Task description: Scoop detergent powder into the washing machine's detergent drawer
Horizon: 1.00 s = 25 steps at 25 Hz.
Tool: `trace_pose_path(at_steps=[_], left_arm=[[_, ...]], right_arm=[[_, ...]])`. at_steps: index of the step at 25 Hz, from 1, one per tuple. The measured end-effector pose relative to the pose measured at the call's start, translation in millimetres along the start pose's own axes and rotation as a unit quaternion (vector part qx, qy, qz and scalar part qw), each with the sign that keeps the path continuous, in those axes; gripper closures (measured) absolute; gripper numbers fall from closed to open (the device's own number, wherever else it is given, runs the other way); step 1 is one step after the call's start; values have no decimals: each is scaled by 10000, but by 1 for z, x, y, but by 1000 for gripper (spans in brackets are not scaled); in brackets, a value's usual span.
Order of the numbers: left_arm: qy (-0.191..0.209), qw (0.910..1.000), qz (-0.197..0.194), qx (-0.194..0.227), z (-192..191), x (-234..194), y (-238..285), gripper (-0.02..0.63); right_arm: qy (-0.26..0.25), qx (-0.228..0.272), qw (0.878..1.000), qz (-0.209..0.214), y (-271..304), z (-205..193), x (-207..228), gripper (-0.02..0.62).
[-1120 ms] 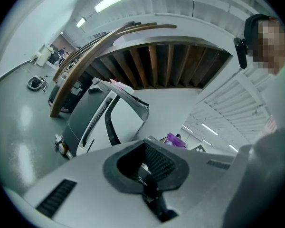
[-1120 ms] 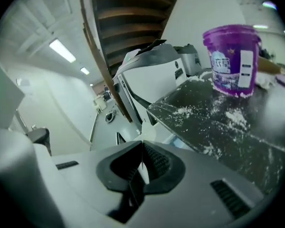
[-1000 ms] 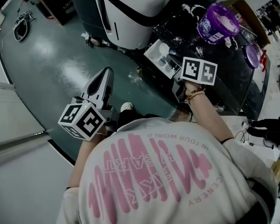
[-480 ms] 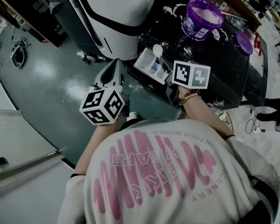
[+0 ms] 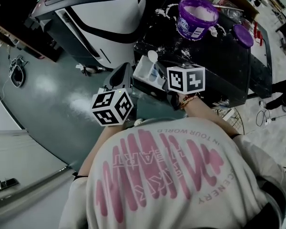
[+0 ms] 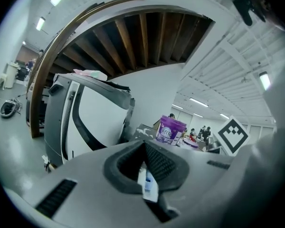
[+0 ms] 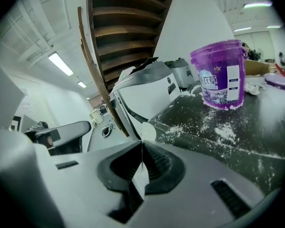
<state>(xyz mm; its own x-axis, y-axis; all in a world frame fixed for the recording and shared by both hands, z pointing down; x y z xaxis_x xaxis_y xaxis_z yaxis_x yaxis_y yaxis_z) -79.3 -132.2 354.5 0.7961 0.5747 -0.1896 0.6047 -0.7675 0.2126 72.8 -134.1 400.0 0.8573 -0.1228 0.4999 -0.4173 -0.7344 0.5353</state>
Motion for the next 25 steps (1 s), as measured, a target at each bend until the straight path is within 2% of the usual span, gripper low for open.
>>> trace_pose_path(at_steps=[17,25], left_arm=[[-99,9999,-77,-57,-2,-4,18,603],[-144,9998,-122,-48,-4,0,17,603]], right_arm=[[-351,58,9994,-56,3,10,2,589],[-357,-1,9993,-101,0,9,8,589]])
Point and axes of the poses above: the fingertips, and each gripper's own axes: y forward along the fingers, x to its right, z out of its top, the point moved 4 cm from there along -y, backward along the fingers, and after that the axes turned 10 degrees about y, right-handed, at the moved point
